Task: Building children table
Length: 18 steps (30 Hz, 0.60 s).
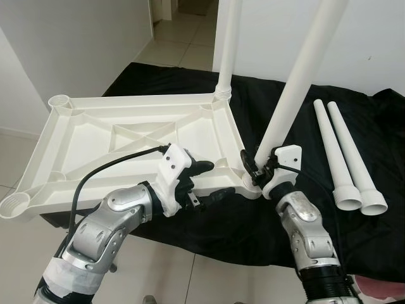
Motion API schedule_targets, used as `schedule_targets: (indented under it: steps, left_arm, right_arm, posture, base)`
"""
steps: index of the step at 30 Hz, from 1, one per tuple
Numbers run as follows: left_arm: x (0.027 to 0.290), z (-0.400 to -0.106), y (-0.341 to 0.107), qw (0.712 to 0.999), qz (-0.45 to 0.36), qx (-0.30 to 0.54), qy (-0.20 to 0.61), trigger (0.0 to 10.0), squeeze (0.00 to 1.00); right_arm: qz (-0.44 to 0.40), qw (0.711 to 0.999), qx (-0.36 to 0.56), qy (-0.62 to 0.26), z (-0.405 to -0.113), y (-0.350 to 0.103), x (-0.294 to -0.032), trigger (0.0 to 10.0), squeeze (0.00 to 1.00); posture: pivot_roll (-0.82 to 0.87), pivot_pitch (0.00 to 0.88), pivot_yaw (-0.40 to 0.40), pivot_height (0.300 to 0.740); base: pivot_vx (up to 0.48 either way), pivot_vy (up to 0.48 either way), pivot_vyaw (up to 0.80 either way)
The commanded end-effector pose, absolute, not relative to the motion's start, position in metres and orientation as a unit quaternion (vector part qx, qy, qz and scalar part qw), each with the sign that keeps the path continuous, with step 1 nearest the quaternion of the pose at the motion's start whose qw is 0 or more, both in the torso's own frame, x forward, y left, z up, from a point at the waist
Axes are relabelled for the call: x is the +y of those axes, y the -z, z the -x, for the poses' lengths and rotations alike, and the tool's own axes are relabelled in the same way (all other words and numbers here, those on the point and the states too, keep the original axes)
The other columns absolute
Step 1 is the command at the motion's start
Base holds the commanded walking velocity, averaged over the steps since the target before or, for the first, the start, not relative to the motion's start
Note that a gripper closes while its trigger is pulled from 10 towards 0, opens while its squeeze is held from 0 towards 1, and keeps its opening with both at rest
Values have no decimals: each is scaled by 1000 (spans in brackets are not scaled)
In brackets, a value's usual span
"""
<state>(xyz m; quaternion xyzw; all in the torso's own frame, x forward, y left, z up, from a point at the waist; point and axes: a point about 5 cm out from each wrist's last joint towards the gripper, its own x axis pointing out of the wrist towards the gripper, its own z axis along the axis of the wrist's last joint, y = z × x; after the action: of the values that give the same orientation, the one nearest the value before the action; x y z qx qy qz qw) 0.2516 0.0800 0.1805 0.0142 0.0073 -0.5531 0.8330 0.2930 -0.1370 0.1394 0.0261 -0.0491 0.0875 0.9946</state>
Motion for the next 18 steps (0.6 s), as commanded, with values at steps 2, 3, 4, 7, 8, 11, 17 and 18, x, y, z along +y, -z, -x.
schedule_targets:
  steps: [2,3,4,7,8,11,17,18]
  left_arm:
    - [81,-254,-178,842,-19,10,539,10000,0]
    - [81,-254,-178,842,-19,10,539,10000,0]
    - [81,-254,-177,842,-19,10,539,10000,0]
    - [80,-253,-177,842,-20,11,539,10000,0]
    - [81,-254,-177,843,-21,8,537,10000,0]
    - [82,-255,-179,845,-21,5,534,10000,0]
    - [83,-256,-181,845,-19,4,535,10000,0]
    - [83,-256,-181,844,-20,4,535,10000,0]
  right_arm:
    - [-42,999,4,-27,-286,-121,-136,10000,0]
    - [-47,999,8,9,-284,-119,-134,10000,0]
    - [-49,998,11,34,-283,-118,-132,10000,0]
    - [-55,997,14,55,-281,-117,-132,10000,0]
    - [-65,996,13,64,-280,-117,-129,10000,0]
    - [-70,994,2,80,-278,-121,-128,10000,0]
    - [-67,994,-10,85,-275,-126,-126,10000,0]
    - [-67,994,-21,79,-274,-129,-125,10000,43]
  posture:
    - [-31,26,-12,740]
    - [-29,25,-13,740]
    - [-29,25,-14,740]
    - [-26,20,-14,740]
    - [-24,18,-12,740]
    - [-30,16,-8,740]
    - [-32,13,-3,740]
    - [-31,13,-5,740]
  base:
    - [0,0,0]
    - [0,0,0]
    - [0,0,0]
    - [0,0,0]
    - [0,0,0]
    - [0,0,0]
    - [0,0,0]
    - [0,0,0]
